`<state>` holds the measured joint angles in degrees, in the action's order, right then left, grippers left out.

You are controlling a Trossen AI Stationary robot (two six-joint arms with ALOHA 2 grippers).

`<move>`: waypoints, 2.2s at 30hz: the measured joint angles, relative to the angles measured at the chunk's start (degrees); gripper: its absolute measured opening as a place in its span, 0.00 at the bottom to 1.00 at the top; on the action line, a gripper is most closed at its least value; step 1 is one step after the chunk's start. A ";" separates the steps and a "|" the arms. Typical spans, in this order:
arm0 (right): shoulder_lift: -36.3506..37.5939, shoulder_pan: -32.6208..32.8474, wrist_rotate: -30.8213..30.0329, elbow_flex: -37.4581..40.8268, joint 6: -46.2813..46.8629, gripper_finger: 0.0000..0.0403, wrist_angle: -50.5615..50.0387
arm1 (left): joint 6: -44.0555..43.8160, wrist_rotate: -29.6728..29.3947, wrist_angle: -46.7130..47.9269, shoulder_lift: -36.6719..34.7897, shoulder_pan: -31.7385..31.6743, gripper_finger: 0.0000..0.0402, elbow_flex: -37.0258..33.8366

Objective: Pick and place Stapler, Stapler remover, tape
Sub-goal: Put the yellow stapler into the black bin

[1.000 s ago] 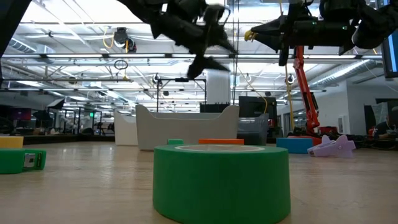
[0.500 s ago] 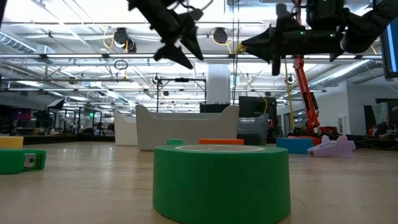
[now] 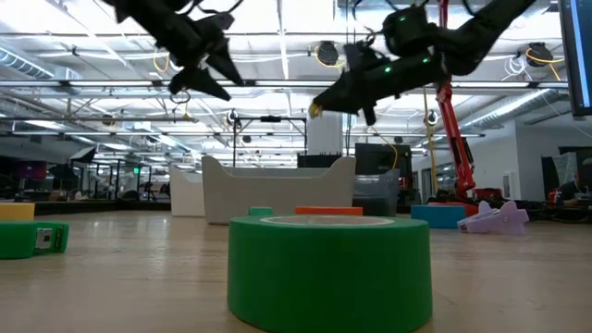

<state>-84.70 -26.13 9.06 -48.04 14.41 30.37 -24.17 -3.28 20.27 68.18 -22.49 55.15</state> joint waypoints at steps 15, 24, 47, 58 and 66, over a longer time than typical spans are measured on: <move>-14.89 -0.02 -2.08 -7.25 -0.56 0.14 -4.05 | -1.84 1.29 -4.27 -13.19 -4.72 0.54 -12.78; -16.49 -0.17 -5.04 -8.80 -2.16 0.14 -10.81 | 0.20 3.27 -4.05 -12.70 -5.57 0.54 -12.78; -16.49 -0.15 -6.10 -8.80 -4.89 0.14 -11.34 | 3.56 3.25 -4.46 -13.25 -4.14 0.54 -12.80; -19.83 -0.44 -4.78 -9.59 -4.87 0.15 -7.34 | -2.23 3.21 -14.32 -19.18 -2.08 0.54 -22.77; -21.01 -1.26 -4.49 -9.58 -4.85 0.15 -8.31 | -3.16 3.19 -14.47 -22.10 -2.07 0.54 -23.66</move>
<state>-105.71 -27.39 4.57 -57.62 9.56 22.05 -27.33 -0.10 5.80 46.09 -24.56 31.48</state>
